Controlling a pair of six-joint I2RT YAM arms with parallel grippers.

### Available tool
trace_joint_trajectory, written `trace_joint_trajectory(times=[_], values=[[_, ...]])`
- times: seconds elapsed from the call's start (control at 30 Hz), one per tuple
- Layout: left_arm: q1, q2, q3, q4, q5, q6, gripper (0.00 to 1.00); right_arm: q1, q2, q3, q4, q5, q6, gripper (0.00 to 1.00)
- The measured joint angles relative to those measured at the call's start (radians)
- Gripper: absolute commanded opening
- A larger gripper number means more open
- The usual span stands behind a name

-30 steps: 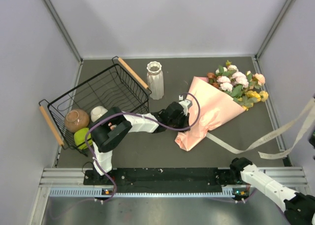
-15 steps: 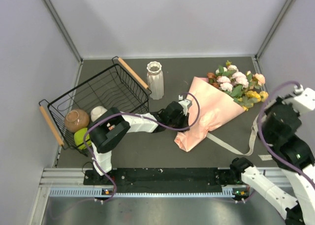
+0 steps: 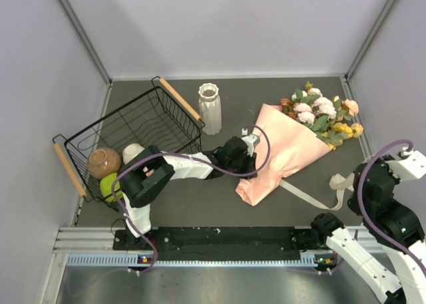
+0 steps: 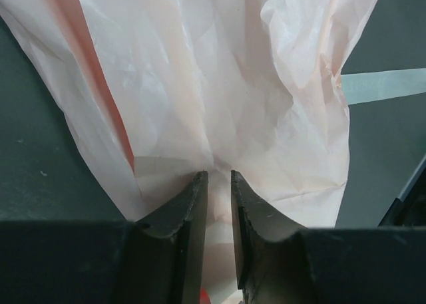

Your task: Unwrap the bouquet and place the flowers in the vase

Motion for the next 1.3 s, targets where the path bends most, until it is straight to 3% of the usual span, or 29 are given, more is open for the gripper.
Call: trace_joint_trajectory(times=[0.2,0.33,0.37,0.53,0.7,0.83,1.1,1.2,1.3], values=[[0.0,-0.068,-0.017,-0.006,0.03,0.005,0.53,0.0,-0.018,-0.029,-0.125,-0.049,0.267,0.27],[0.001,-0.146,-0.027,-0.011,0.063,0.008,0.67,0.0,-0.073,-0.053,-0.203,-0.053,0.36,0.56],[0.001,-0.166,-0.027,-0.011,0.069,0.009,0.77,0.0,-0.083,-0.051,-0.217,-0.051,0.373,0.63],[0.005,-0.237,-0.013,-0.03,0.086,0.02,0.91,0.0,-0.092,-0.041,-0.264,-0.049,0.402,0.72],[0.018,-0.24,0.011,-0.064,0.072,0.032,0.96,0.0,-0.087,-0.004,-0.241,-0.102,0.36,0.73],[0.048,-0.24,0.011,-0.108,0.042,0.03,0.97,0.0,-0.051,-0.008,-0.144,-0.238,0.245,0.74],[0.074,-0.24,0.009,-0.11,0.057,0.004,0.88,0.0,0.171,-0.048,-0.02,-0.504,0.165,0.74],[0.073,-0.24,0.008,-0.104,0.059,0.001,0.81,-0.007,0.233,-0.115,0.018,-0.593,0.206,0.67],[0.073,-0.238,0.008,-0.104,0.073,-0.005,0.74,-0.092,0.286,-0.217,0.071,-0.753,0.249,0.4]])
